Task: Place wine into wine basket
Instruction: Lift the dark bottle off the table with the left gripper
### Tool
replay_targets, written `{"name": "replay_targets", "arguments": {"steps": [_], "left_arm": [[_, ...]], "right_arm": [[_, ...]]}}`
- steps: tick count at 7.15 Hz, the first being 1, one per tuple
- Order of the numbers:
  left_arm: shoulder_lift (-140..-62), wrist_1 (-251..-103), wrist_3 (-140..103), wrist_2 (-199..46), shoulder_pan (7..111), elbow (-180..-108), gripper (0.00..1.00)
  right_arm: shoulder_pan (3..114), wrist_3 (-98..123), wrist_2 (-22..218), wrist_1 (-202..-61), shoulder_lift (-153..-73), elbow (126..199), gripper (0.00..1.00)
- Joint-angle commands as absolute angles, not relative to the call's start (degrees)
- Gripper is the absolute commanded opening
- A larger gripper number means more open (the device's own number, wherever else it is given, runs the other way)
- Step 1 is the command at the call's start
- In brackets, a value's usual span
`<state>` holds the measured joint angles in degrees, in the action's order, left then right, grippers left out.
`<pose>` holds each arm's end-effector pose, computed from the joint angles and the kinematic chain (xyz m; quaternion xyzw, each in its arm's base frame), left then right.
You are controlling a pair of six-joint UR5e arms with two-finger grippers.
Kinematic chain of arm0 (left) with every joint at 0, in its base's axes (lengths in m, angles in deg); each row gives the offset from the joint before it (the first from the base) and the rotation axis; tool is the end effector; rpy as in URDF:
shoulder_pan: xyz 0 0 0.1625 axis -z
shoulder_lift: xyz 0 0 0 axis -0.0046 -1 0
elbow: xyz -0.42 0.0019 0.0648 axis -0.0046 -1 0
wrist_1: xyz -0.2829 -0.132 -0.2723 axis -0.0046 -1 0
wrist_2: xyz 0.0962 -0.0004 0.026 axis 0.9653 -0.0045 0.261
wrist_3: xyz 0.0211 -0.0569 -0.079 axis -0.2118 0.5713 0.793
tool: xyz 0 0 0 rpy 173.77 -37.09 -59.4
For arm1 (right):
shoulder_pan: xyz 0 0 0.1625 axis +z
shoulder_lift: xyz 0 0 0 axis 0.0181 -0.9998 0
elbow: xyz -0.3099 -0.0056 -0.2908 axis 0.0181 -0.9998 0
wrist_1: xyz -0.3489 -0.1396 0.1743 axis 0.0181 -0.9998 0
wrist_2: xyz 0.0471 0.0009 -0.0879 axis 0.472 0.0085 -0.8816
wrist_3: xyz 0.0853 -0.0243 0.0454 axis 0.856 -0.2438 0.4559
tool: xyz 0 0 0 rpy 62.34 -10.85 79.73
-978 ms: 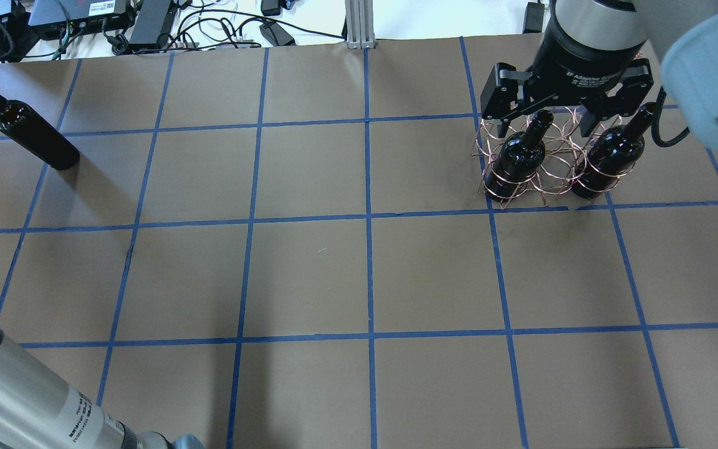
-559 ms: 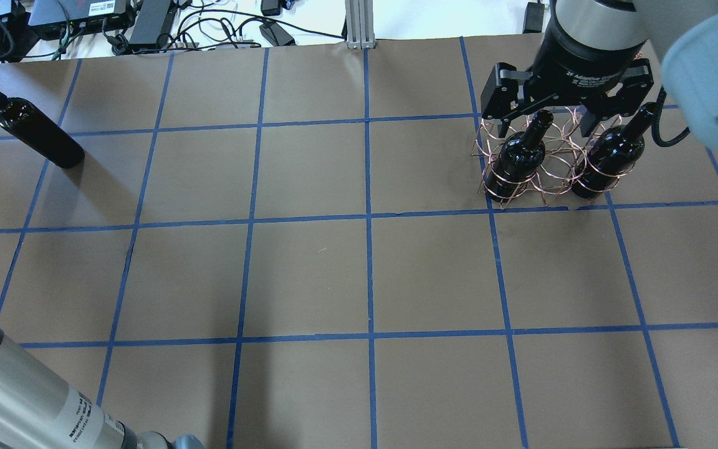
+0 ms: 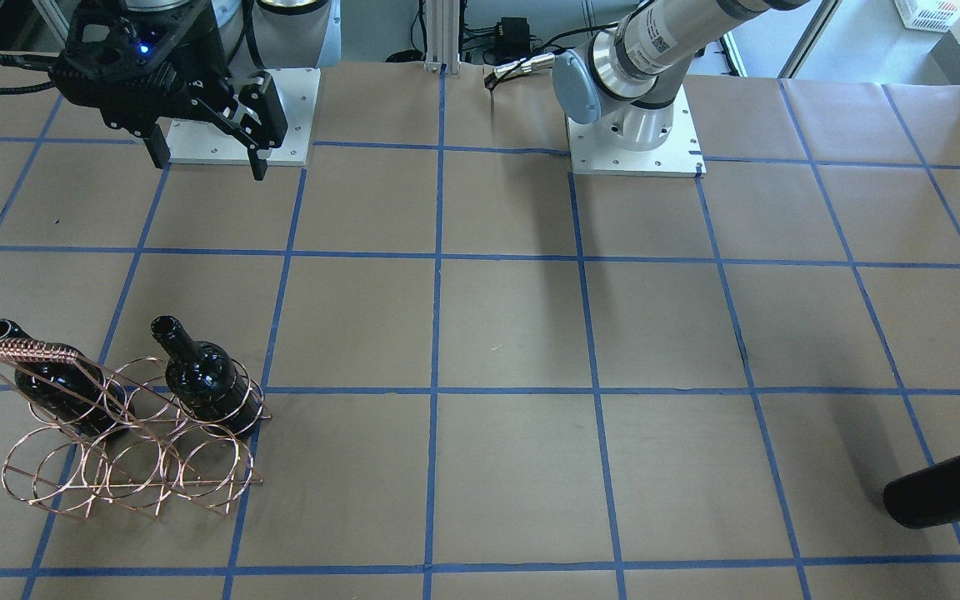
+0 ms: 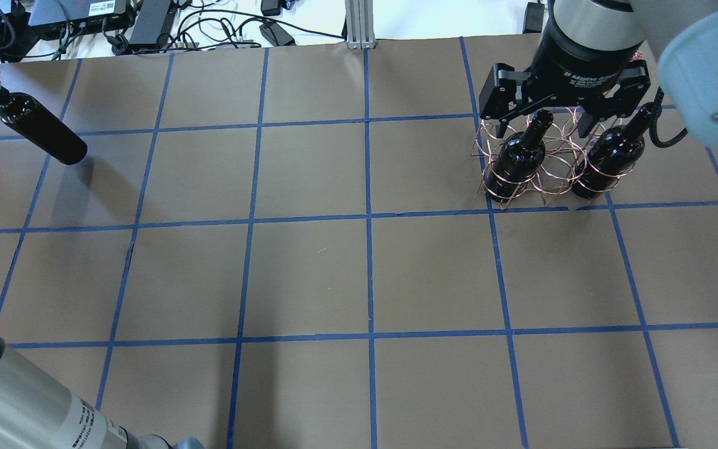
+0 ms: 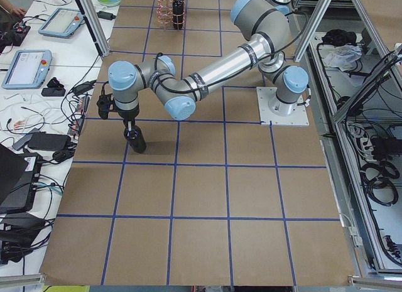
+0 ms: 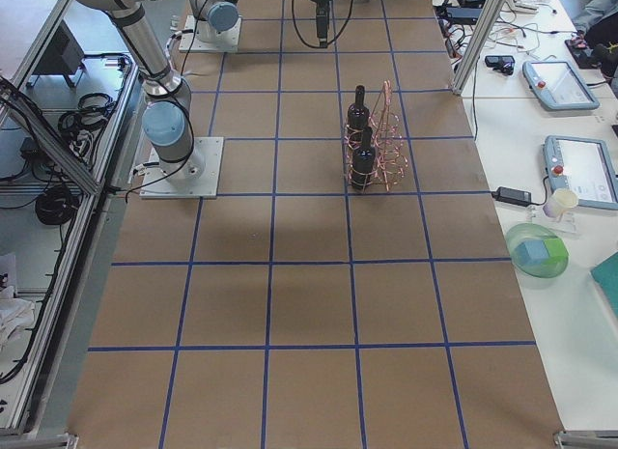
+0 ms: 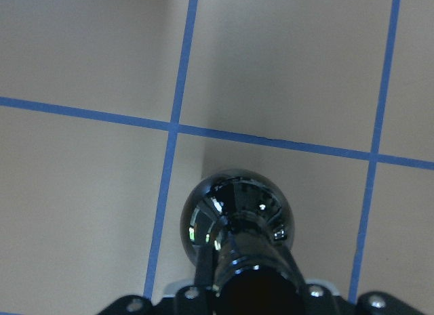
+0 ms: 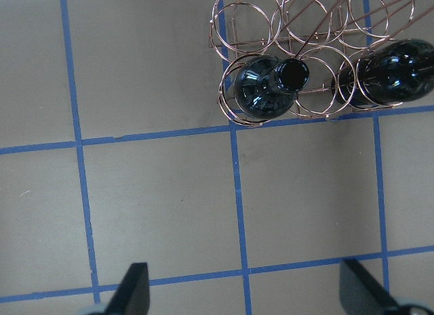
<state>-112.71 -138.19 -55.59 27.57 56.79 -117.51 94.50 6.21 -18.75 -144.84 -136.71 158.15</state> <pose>0.2705 -0.6855 0.3957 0.0909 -0.9922 0.0808 0.0286 0.1718 -0.4585 0.5306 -0.0448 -0.9974 0.0497 0.0257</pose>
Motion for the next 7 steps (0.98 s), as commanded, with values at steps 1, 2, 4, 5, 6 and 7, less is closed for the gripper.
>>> {"name": "replay_targets", "arguments": {"steps": [1, 2, 4, 5, 6, 7], "left_arm": [[-109.2, -138.2, -51.0, 27.8, 61.2, -120.1, 0.00], [-107.4, -138.1, -49.4, 28.2, 63.9, -122.1, 0.00], [-103.7, -138.0, -43.6, 28.3, 68.9, -126.1, 0.00], [-101.7, -138.1, -40.7, 28.7, 71.3, -128.6, 0.00], [-99.7, -137.6, -37.3, 29.3, 74.1, -131.4, 0.00], [-98.0, -137.3, -33.8, 31.1, 77.4, -133.8, 0.00]], "right_arm": [[94.5, 6.7, -18.4, -144.6, -136.4, 158.2, 1.00], [94.5, 6.6, -18.5, -144.5, -136.3, 158.2, 1.00], [94.6, 6.2, -18.4, -144.5, -136.3, 158.2, 1.00], [94.6, 6.0, -18.4, -144.9, -136.3, 158.2, 1.00], [94.6, 6.1, -18.5, -145.0, -136.3, 158.2, 1.00], [93.8, 6.5, -18.5, -145.2, -136.6, 157.5, 1.00]]}}
